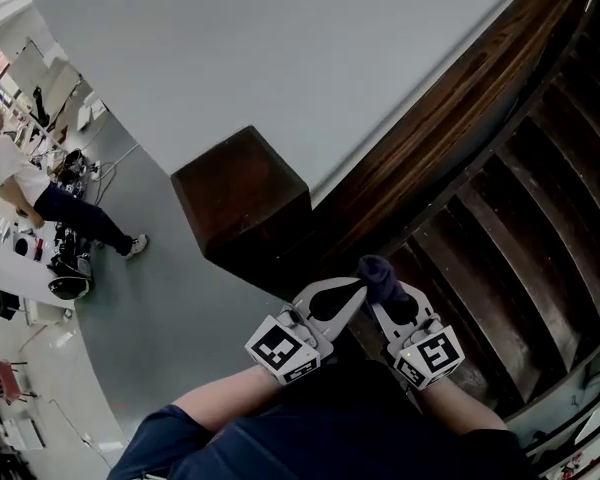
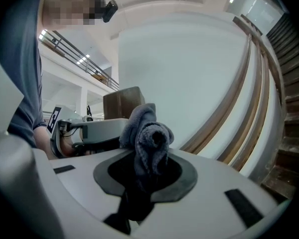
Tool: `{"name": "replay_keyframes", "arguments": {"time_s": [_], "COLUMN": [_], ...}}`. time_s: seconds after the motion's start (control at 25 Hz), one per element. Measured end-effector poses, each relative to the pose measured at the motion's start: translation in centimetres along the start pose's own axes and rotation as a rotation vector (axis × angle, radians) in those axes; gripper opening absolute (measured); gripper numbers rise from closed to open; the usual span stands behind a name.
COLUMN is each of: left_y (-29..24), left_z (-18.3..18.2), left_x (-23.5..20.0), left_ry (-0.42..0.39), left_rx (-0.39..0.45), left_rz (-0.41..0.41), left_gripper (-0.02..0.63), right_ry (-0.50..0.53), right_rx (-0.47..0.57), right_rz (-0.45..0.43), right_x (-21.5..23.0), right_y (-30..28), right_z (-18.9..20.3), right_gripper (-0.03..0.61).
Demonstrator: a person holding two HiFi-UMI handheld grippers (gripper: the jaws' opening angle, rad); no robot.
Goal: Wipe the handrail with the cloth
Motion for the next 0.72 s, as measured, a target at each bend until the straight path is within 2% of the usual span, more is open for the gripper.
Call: {"name": "replay_keyframes", "arguments": {"time_s": [0.2, 0.4, 0.72], "left_y": [-4.7, -9.1, -14.0], "left_z": [0.5, 0.8, 2.8], "left_x": [-1.7, -4.0, -7.6], "left_ry": [-0.034, -0.032, -0.028], "left_rx": [-0.022, -0.032, -0.069], "left_rz": [-0.024, -0.073, -0.123], "left_gripper": [0.005, 0.005, 0.005], "right_ry": [0.011, 0.018, 0.115], "right_rx": [0.036, 0.054, 0.024], "right_rz": [-0.018, -0.026, -0.048], "right_x": [5.8, 12.3, 19.6], "right_y": [-1.1, -3.3, -9.0], "right_z": [-1.8, -3.6, -4.7], "right_gripper": [0.089, 0.089, 0.089]}}
Point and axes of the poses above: the fingertips, and each gripper's own axes: y backward along the fingers, x to its right, z out of its underside, the point moved 3 cm from there along y, backward along the fingers, and after that the axes turned 10 degrees about -y, right-handed, at the moved point
